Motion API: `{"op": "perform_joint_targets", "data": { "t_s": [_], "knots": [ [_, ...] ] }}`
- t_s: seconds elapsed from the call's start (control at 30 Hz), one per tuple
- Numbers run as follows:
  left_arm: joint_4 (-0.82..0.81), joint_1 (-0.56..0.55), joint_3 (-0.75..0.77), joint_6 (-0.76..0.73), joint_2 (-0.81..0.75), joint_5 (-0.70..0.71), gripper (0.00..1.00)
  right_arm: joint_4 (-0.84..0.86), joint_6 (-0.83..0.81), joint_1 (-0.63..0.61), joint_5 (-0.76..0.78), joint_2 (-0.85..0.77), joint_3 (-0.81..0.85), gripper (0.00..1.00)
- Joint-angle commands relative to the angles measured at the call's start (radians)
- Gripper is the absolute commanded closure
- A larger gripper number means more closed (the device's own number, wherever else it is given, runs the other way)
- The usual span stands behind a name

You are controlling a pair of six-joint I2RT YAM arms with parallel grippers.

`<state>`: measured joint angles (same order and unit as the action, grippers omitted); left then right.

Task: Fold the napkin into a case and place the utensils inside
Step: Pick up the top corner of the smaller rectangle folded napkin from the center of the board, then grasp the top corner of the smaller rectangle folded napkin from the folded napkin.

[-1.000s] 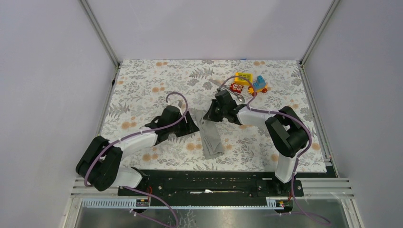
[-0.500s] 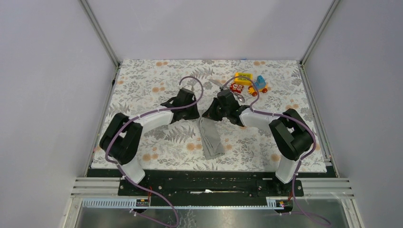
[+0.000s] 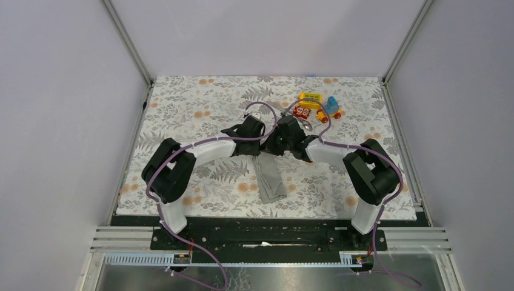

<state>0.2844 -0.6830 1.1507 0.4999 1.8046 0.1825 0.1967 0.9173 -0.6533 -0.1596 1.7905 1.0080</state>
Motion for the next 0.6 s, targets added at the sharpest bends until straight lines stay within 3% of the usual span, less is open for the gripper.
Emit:
{"op": "perform_joint_targets", "data": {
  "t_s": [0.0,0.13,0.37,0.57],
  "knots": [
    [0.005,-0.014,0.048,-0.035,0.020,0.045,0.69,0.044,0.010,0.003,-0.018,-0.036,-0.008,1.00],
    [0.008,-0.016,0.059,-0.037,0.029,0.052,0.74,0.056,0.021,0.002,-0.022,-0.029,-0.013,1.00],
    [-0.003,-0.020,0.050,-0.035,-0.022,0.064,0.99,0.100,0.068,0.002,-0.062,0.004,-0.018,1.00],
    [-0.024,-0.014,0.029,-0.024,-0.057,0.010,1.00,0.189,0.135,0.002,-0.077,0.041,-0.055,1.00]
  ]
}}
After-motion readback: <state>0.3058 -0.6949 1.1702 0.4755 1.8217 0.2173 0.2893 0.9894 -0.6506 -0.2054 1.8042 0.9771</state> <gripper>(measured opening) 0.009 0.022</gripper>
